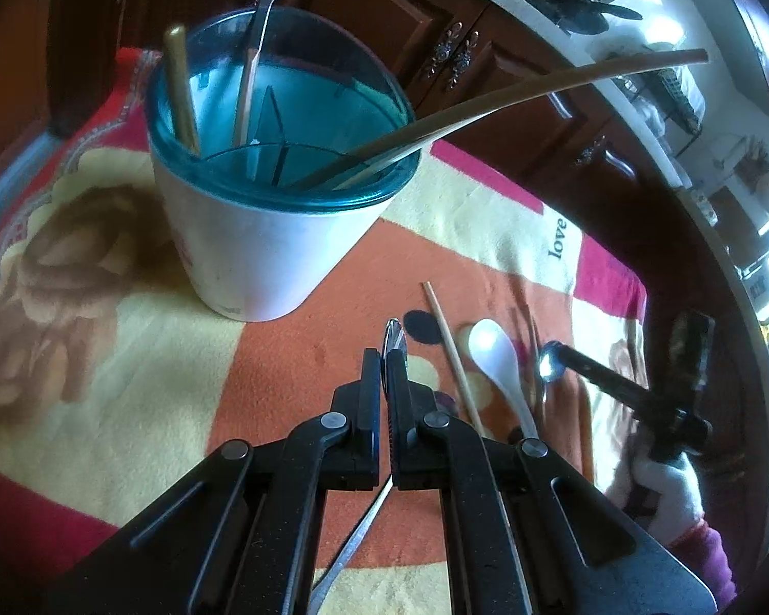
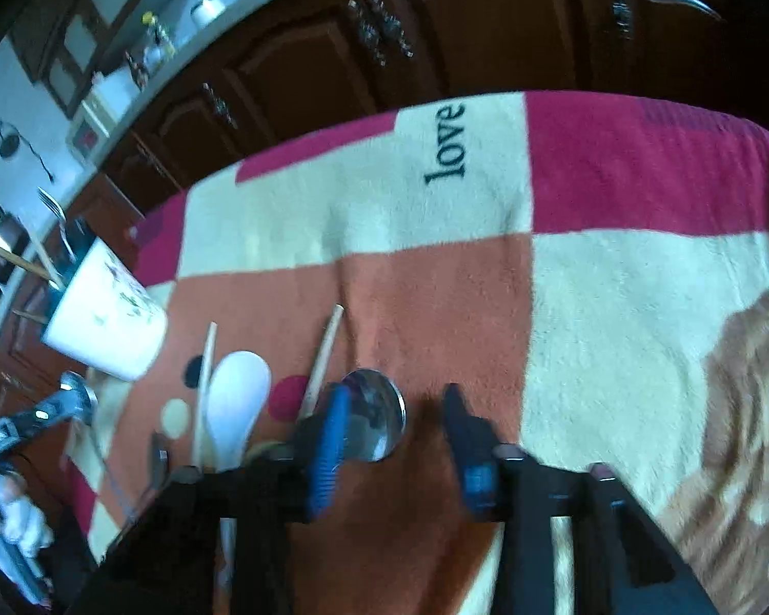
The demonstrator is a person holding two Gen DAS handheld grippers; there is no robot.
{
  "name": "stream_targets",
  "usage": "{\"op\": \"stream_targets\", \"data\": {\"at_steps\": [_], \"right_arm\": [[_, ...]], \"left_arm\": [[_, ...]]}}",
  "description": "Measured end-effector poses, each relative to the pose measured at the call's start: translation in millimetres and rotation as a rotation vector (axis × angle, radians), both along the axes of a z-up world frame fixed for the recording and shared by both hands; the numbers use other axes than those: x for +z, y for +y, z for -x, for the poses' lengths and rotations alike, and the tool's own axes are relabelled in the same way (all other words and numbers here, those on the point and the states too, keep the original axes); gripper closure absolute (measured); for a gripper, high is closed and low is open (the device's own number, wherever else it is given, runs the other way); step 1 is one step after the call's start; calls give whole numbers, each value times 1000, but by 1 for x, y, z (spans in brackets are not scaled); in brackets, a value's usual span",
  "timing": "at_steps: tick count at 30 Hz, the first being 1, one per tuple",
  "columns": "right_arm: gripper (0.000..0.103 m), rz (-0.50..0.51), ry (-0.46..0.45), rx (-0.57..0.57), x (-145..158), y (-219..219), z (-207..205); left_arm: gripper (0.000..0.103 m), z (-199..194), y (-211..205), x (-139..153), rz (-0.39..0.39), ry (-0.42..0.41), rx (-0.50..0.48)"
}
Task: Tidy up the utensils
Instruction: 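Carry both spoons over the white cup and drop them inside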
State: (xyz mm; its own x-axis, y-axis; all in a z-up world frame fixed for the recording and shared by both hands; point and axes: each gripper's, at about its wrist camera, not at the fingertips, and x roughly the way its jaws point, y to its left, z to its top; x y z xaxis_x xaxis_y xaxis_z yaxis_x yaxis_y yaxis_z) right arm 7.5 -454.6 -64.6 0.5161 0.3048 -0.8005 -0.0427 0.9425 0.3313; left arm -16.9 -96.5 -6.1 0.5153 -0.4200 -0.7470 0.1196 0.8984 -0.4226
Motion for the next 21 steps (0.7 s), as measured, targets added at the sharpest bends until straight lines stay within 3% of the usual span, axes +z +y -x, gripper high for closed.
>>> {"op": "stream_targets", "data": {"at_steps": [1,4,16,21], "right_arm": [[93,3,11,-2,-4,2,-3],[100,23,-16,7,0,8,0],[101,245,-261,-106,99,-2,61],[101,187,-314,-114,132,1,69]], "left_arm": [[102,0,-1,2,4,-1,-2],[102,3,-2,13,13,-20,-16],[102,22,1,73,21,-149,-68],[102,30,11,98,26,-198,-70]]}}
